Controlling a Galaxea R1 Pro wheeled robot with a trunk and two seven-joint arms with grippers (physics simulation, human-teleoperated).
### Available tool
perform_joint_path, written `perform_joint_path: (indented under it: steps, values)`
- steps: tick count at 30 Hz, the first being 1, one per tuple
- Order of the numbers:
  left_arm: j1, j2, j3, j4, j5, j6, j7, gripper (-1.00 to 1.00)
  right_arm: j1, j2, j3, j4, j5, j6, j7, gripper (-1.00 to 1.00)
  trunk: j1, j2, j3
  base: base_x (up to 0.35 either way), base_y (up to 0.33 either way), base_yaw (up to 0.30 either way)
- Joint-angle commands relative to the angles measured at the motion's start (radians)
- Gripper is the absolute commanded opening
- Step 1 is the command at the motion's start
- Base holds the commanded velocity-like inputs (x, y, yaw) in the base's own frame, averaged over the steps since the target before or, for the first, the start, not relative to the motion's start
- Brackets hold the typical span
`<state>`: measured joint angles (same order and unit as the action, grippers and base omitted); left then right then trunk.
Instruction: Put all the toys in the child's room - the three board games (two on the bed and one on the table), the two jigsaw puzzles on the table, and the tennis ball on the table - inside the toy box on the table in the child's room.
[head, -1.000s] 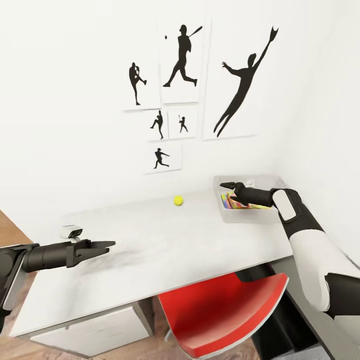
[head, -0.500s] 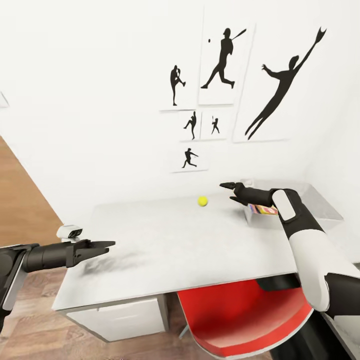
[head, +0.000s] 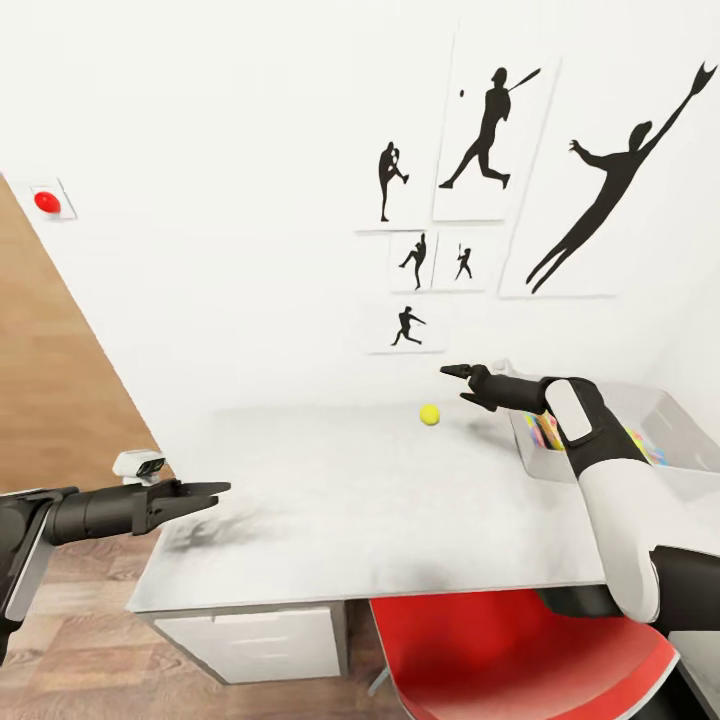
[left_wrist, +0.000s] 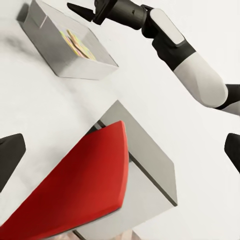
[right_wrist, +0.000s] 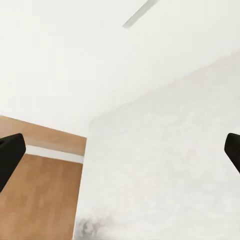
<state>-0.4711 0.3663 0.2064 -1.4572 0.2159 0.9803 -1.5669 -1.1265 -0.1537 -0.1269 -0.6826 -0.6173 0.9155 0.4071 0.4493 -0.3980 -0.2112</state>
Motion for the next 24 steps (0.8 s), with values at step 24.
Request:
perform_joint_path:
  steps: [24]
  values:
    - [-0.001,0.0,-0.001,0.0,-0.005,0.011,-0.004,1.0,-0.001,-0.001,-0.005,0.002,0.006,0.003,0.006,1.0,0.001,-0.002,0.02,0.0,0.0,0.039]
